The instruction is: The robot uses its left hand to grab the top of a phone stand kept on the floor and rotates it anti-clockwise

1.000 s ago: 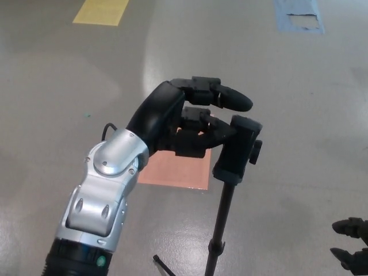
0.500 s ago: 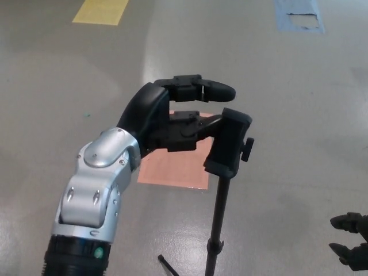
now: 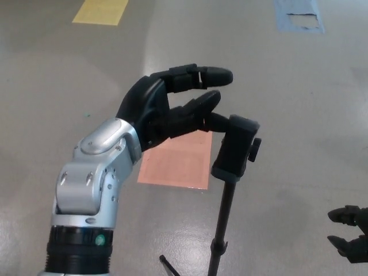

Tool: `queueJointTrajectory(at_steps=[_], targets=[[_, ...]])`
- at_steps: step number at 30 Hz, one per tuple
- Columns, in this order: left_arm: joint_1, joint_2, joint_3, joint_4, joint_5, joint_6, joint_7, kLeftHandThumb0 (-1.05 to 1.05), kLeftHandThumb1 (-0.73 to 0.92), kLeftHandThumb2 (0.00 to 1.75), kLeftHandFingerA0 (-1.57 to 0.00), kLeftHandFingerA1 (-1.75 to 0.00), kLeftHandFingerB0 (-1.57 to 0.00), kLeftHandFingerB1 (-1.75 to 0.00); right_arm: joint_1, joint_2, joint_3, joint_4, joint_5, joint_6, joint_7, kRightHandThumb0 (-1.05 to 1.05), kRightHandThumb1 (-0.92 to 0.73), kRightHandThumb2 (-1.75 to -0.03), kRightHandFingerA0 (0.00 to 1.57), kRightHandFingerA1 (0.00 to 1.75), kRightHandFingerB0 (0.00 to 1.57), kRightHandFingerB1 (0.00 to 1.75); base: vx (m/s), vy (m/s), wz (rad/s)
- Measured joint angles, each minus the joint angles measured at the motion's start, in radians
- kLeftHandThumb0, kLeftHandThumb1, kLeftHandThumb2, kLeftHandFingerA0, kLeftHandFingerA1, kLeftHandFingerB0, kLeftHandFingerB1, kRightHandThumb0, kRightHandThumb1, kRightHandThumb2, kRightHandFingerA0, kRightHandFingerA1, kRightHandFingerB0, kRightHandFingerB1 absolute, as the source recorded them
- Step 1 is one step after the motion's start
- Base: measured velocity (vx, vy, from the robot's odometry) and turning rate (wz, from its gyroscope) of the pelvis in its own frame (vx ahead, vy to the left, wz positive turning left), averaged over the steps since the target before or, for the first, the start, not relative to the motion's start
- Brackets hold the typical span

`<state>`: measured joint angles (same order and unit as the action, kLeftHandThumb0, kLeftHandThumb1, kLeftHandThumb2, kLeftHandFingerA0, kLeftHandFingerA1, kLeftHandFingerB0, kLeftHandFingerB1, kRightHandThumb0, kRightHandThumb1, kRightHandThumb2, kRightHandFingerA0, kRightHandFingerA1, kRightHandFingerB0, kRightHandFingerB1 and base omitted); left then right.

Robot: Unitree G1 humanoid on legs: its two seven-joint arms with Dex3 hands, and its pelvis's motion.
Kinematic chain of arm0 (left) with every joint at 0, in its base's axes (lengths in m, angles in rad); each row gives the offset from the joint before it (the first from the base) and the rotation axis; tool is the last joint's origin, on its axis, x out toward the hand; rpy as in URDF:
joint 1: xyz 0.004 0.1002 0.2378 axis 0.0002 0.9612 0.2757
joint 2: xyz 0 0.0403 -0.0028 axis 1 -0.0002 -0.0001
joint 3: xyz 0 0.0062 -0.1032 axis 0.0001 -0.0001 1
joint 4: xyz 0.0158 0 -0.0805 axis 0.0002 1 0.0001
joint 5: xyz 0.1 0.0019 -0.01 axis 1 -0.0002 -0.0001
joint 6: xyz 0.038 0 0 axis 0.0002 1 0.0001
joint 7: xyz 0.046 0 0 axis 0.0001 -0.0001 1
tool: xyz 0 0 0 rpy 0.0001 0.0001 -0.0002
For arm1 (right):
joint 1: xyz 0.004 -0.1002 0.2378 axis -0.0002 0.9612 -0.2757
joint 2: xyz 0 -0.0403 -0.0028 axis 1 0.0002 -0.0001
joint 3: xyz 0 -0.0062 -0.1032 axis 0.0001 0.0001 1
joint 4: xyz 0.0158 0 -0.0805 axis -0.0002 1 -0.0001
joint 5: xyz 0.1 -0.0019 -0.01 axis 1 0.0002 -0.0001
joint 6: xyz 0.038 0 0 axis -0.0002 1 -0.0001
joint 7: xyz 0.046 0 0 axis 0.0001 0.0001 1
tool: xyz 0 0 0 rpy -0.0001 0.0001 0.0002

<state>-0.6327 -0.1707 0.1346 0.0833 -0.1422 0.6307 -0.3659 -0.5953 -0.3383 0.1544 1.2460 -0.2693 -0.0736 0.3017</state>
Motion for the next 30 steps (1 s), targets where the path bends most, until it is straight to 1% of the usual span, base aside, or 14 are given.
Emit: queueJointTrajectory(at_steps=[4, 5, 6, 7, 8, 9, 10, 11, 18, 22, 23, 25, 26, 30], targets=[[-0.006, -0.007, 0.021, -0.008, -0.021, 0.053, 0.004, -0.23, 0.71, 0.61, -1.05, -0.68, -0.72, -0.49, -0.004, 0.000, 0.002, 0.000, -0.001, 0.000, 0.005, -0.40, -0.84, -0.66, 0.41, 0.42, 0.13, 0.28, 0.00, 0.000, 0.00], [-0.008, -0.009, 0.027, -0.011, -0.026, 0.067, 0.006, -0.34, 0.66, 0.60, -0.83, -0.53, -0.43, -0.35, -0.005, 0.000, 0.003, 0.001, -0.001, 0.000, 0.007, -0.41, -0.82, -0.64, 0.42, 0.43, 0.13, 0.28, 0.00, 0.000, 0.00], [-0.010, -0.011, 0.031, -0.013, -0.030, 0.075, 0.007, -0.34, 0.66, 0.60, -0.83, -0.53, -0.43, -0.35, -0.006, 0.000, 0.004, 0.001, -0.001, 0.000, 0.007, -0.41, -0.82, -0.64, 0.42, 0.43, 0.13, 0.28, 0.00, 0.000, 0.00], [-0.012, -0.014, 0.037, -0.017, -0.036, 0.088, 0.008, -0.55, 0.62, 0.59, -0.45, -0.38, -0.25, -0.29, -0.007, 0.000, 0.006, 0.001, -0.002, 0.000, 0.009, -0.41, -0.83, -0.65, 0.43, 0.43, 0.14, 0.29, 0.00, 0.000, 0.00], [-0.017, -0.018, 0.043, -0.023, -0.042, 0.102, 0.010, -0.55, 0.62, 0.59, -0.45, -0.38, -0.25, -0.29, -0.008, 0.000, 0.008, 0.001, -0.002, 0.000, 0.010, -0.41, -0.83, -0.65, 0.43, 0.43, 0.14, 0.29, 0.00, 0.000, 0.00], [-0.020, -0.019, 0.046, -0.026, -0.046, 0.110, 0.012, -0.35, 0.39, 0.96, -0.01, -0.47, 0.00, -0.46, -0.008, 0.000, 0.009, 0.001, -0.002, 0.001, 0.011, -0.48, -0.71, -0.81, 0.36, 0.48, 0.11, 0.36, 0.00, 0.000, 0.00], [-0.026, -0.021, 0.050, -0.044, -0.058, 0.134, 0.016, -0.35, 0.39, 0.96, -0.01, -0.47, 0.00, -0.46, -0.010, 0.000, 0.011, 0.001, -0.002, 0.001, 0.014, -0.48, -0.71, -0.81, 0.36, 0.48, 0.11, 0.36, 0.00, 0.000, 0.00], [-0.027, -0.021, 0.050, -0.049, -0.062, 0.140, 0.017, -0.79, 0.58, 0.93, -0.04, -0.31, -0.09, -0.28, -0.010, 0.000, 0.011, 0.002, -0.003, 0.001, 0.015, -0.47, -0.72, -0.81, 0.37, 0.48, 0.11, 0.36, 0.00, 0.000, 0.00], [-0.028, 0.018, 0.033, -0.107, -0.117, 0.183, 0.012, -0.87, 0.71, 1.05, 0.00, -0.20, 0.00, -0.12, -0.041, -0.005, 0.037, 0.008, -0.015, 0.004, 0.028, -0.48, -0.72, -0.81, 0.32, 0.47, 0.13, 0.37, 0.00, 0.000, 0.00], [-0.015, 0.046, 0.037, -0.090, -0.126, 0.168, 0.009, -0.88, 0.68, 1.04, 0.00, -0.20, 0.00, -0.14, -0.042, -0.005, 0.038, 0.010, -0.018, 0.004, 0.034, -0.48, -0.73, -0.81, 0.30, 0.46, 0.14, 0.37, 0.00, 0.000, 0.00], [-0.012, 0.058, 0.045, -0.075, -0.129, 0.159, 0.008, -0.88, 0.68, 1.04, -0.01, -0.21, 0.00, -0.14, -0.042, -0.006, 0.038, 0.011, -0.019, 0.004, 0.035, -0.41, -0.84, -0.65, 0.35, 0.40, 0.17, 0.30, 0.00, 0.000, 0.00], [-0.003, 0.081, 0.063, -0.044, -0.135, 0.138, 0.008, -0.88, 0.68, 1.04, -0.01, -0.21, 0.00, -0.14, -0.041, -0.009, 0.038, 0.013, -0.019, 0.005, 0.038, -0.41, -0.84, -0.65, 0.35, 0.40, 0.17, 0.30, 0.00, 0.000, 0.00], [-0.002, 0.092, 0.072, -0.027, -0.138, 0.128, 0.006, -0.90, 0.67, 1.02, -0.05, -0.25, -0.04, -0.13, -0.041, -0.010, 0.038, 0.013, -0.020, 0.005, 0.040, -0.47, -0.74, -0.79, 0.27, 0.44, 0.15, 0.37, 0.00, 0.000, 0.00], [-0.001, 0.135, 0.112, 0.042, -0.151, 0.083, 0.000, -0.86, 0.68, 1.04, -0.06, -0.28, 0.00, -0.14, -0.041, -0.011, 0.038, 0.014, -0.020, 0.004, 0.046, -0.47, -0.74, -0.79, 0.26, 0.43, 0.16, 0.37, 0.00, 0.000, 0.00]])
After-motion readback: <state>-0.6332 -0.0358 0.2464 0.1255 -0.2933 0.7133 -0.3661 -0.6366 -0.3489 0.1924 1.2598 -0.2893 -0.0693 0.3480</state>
